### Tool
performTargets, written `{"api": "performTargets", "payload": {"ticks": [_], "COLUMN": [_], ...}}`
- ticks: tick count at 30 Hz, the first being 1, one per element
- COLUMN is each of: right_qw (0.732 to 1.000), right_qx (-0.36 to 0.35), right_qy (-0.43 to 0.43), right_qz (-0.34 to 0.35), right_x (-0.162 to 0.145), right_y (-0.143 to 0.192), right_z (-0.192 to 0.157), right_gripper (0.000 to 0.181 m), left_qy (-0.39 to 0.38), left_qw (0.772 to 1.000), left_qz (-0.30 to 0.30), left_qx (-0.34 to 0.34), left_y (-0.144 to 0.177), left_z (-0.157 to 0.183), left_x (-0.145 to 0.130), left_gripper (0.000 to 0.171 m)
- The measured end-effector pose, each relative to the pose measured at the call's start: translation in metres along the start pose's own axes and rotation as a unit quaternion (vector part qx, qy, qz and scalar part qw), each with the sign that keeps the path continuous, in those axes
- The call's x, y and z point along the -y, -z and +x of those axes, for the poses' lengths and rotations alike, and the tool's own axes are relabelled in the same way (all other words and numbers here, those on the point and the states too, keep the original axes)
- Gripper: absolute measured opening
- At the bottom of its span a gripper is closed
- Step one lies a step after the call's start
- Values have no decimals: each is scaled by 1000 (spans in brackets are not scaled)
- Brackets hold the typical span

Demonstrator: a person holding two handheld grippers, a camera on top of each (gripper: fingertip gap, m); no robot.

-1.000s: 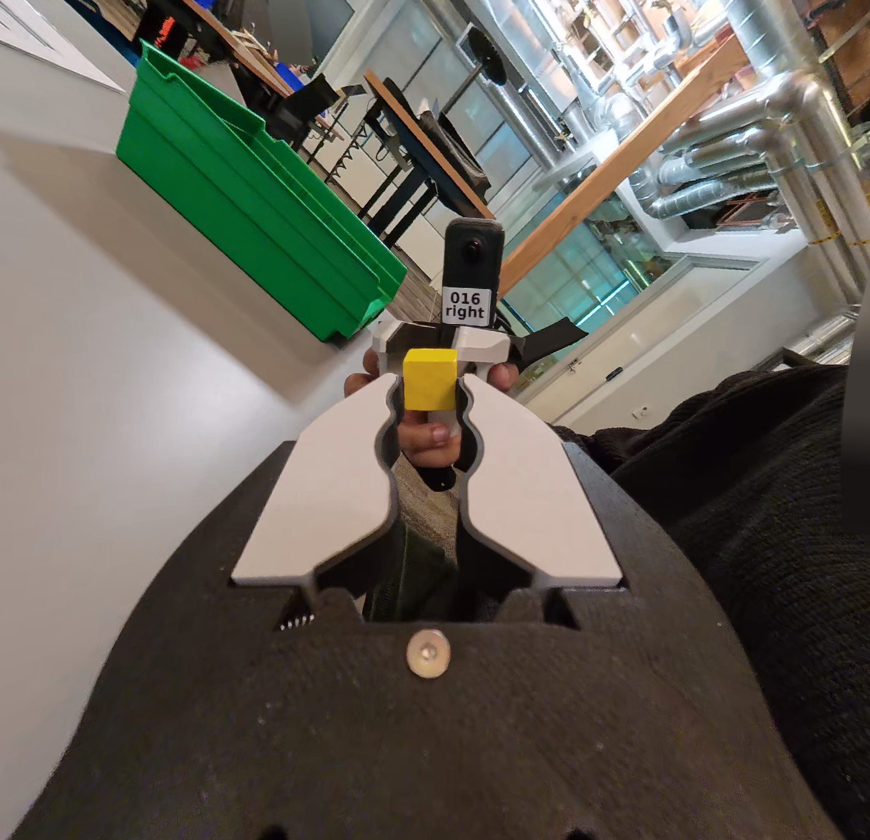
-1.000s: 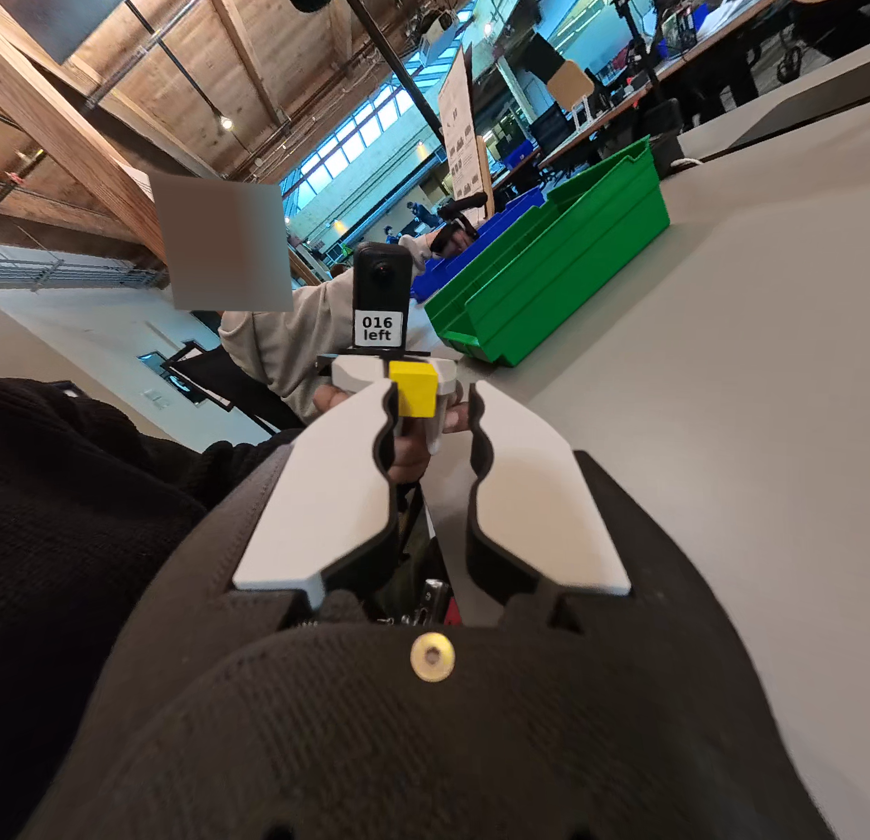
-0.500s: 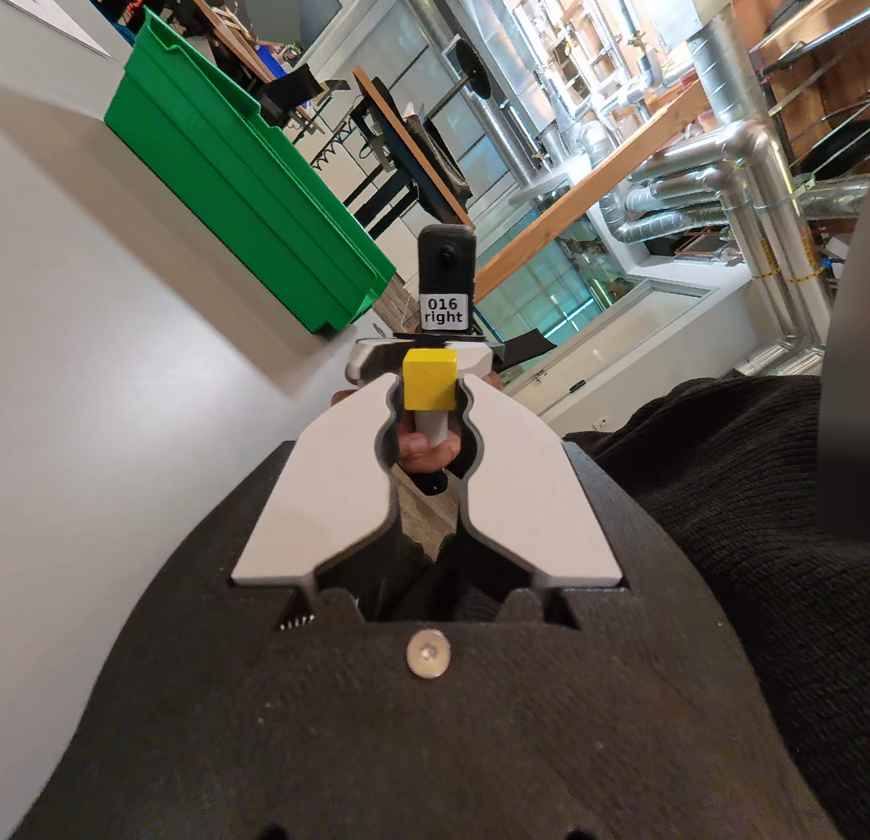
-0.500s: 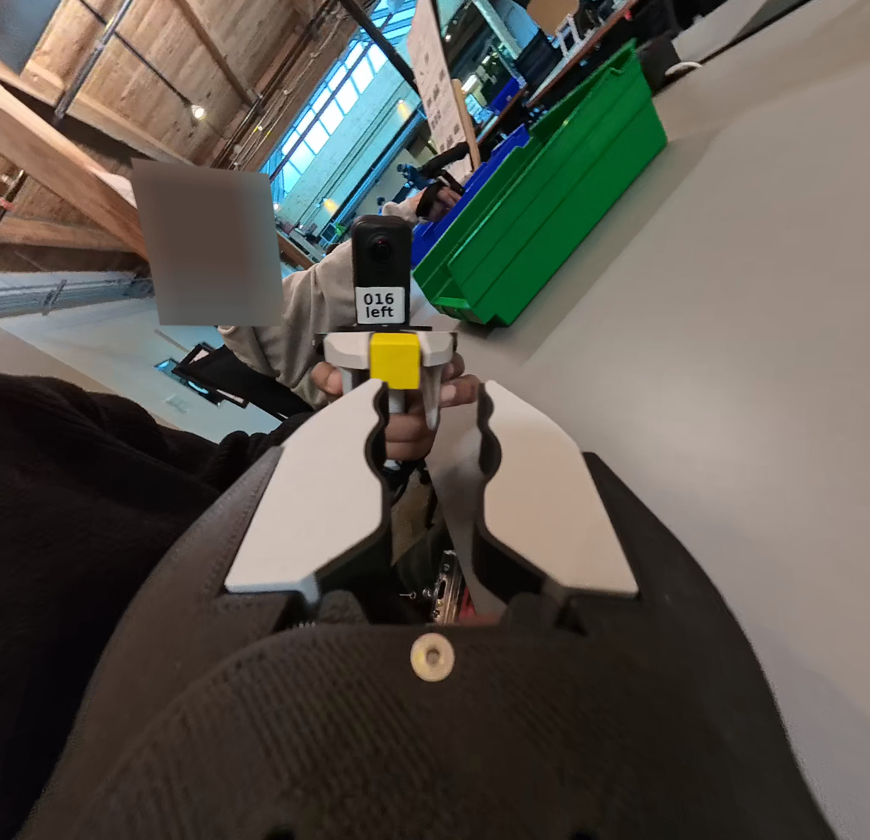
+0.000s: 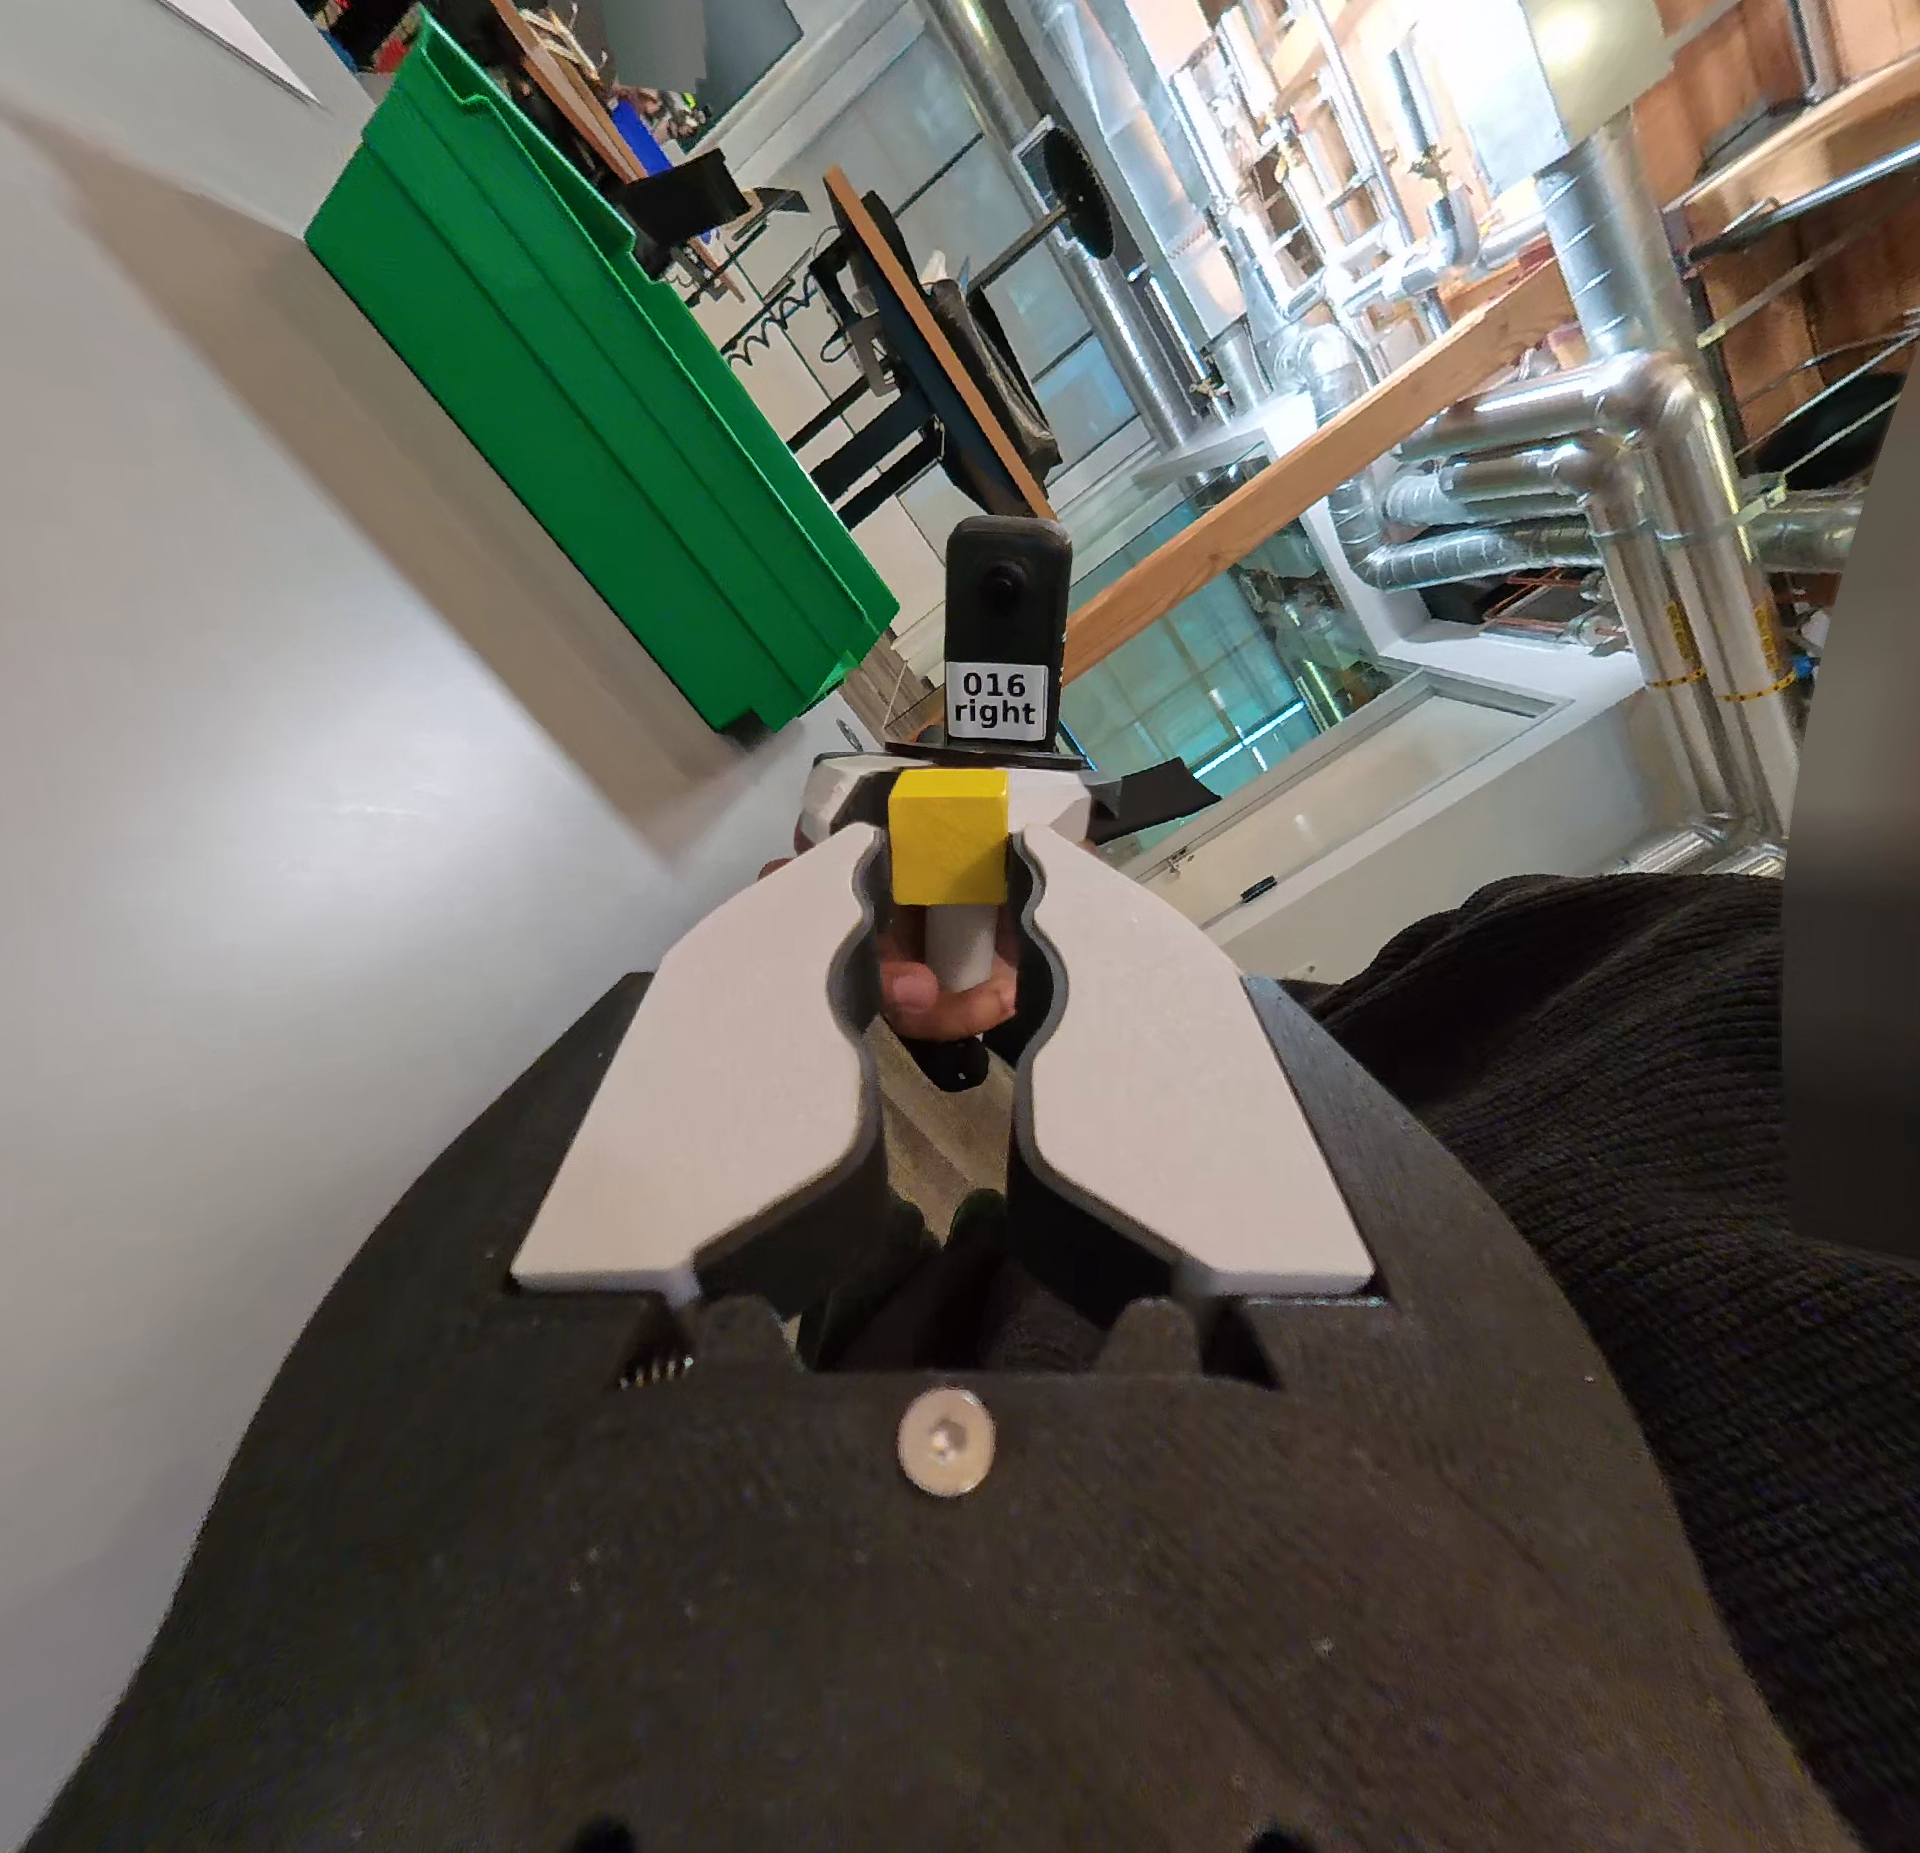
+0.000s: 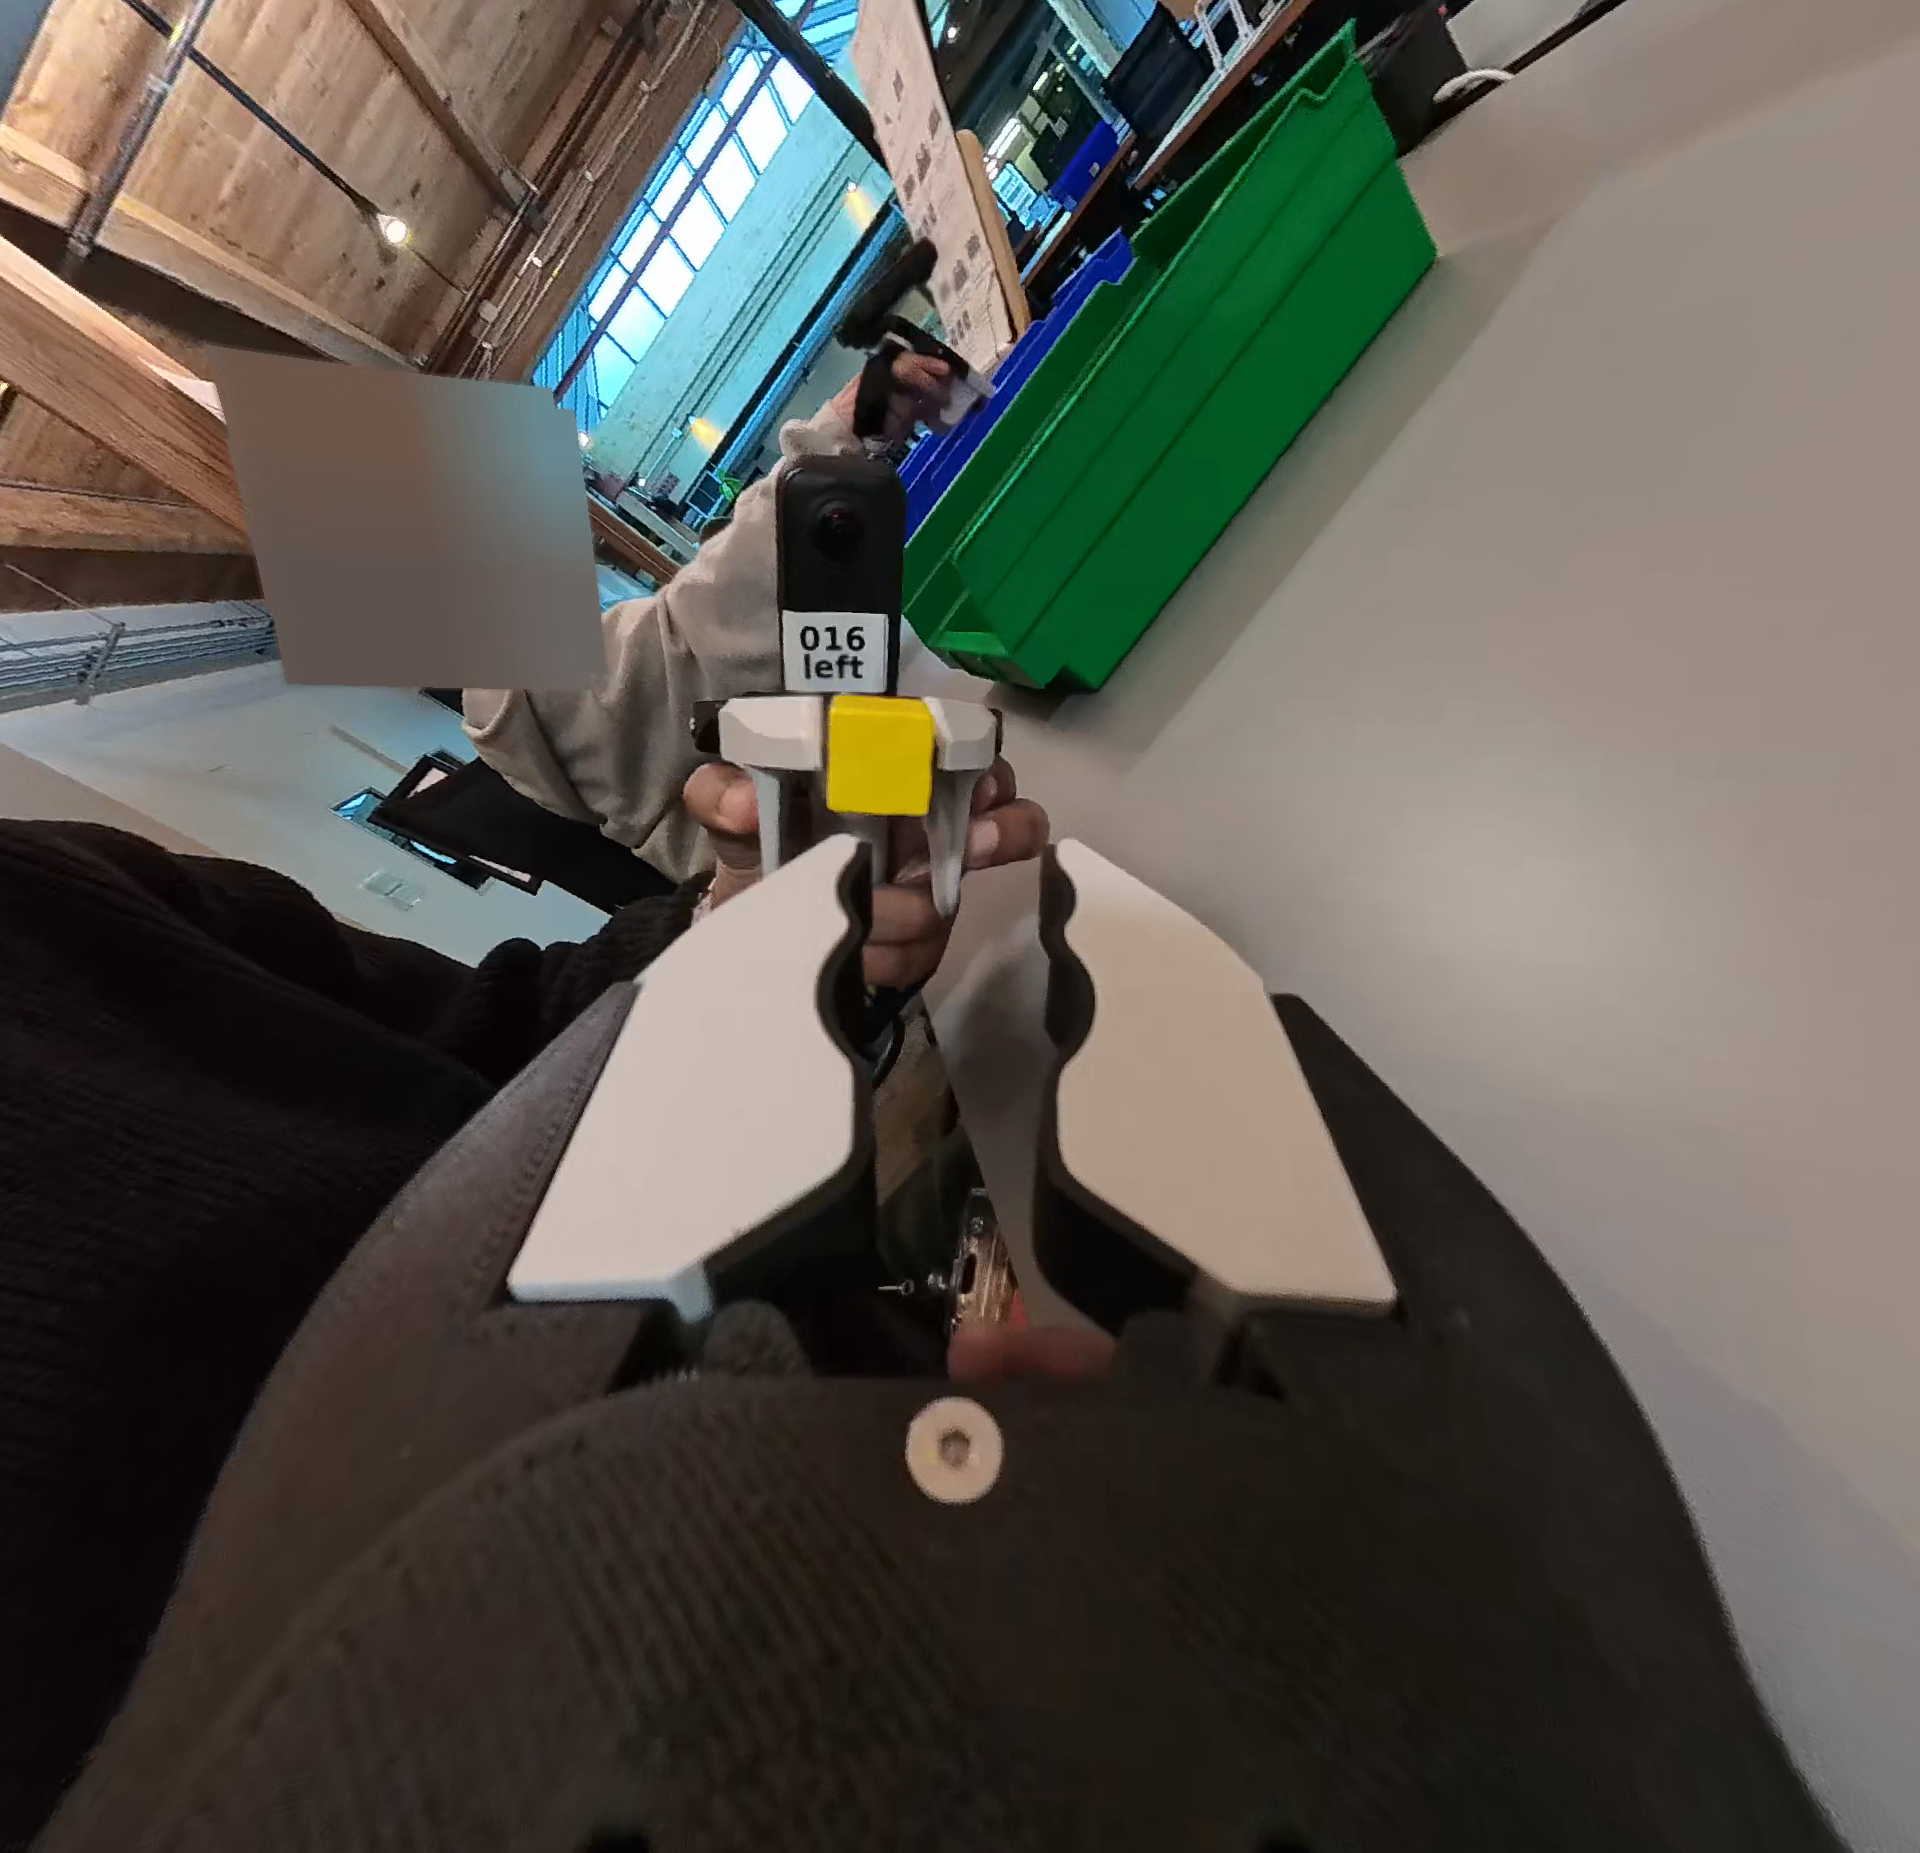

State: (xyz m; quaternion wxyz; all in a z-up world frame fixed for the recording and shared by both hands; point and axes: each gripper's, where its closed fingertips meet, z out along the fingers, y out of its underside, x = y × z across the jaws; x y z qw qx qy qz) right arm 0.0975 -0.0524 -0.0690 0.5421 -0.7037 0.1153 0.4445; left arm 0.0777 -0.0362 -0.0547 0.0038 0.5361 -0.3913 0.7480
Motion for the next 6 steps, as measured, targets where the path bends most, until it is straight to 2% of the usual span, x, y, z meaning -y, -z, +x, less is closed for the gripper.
{"api": "performTargets", "payload": {"ticks": [6], "right_qw": [1000], "right_qx": [11], "right_qy": [19], "right_qz": [-1], "right_x": [-3], "right_y": [-4], "right_z": [-7], "right_gripper": [28], "left_qy": [-9], "left_qw": [1000], "left_qz": [-14], "left_qx": [4], "left_y": [-4], "left_z": [0], "left_x": [-6], "left_gripper": [21]}}
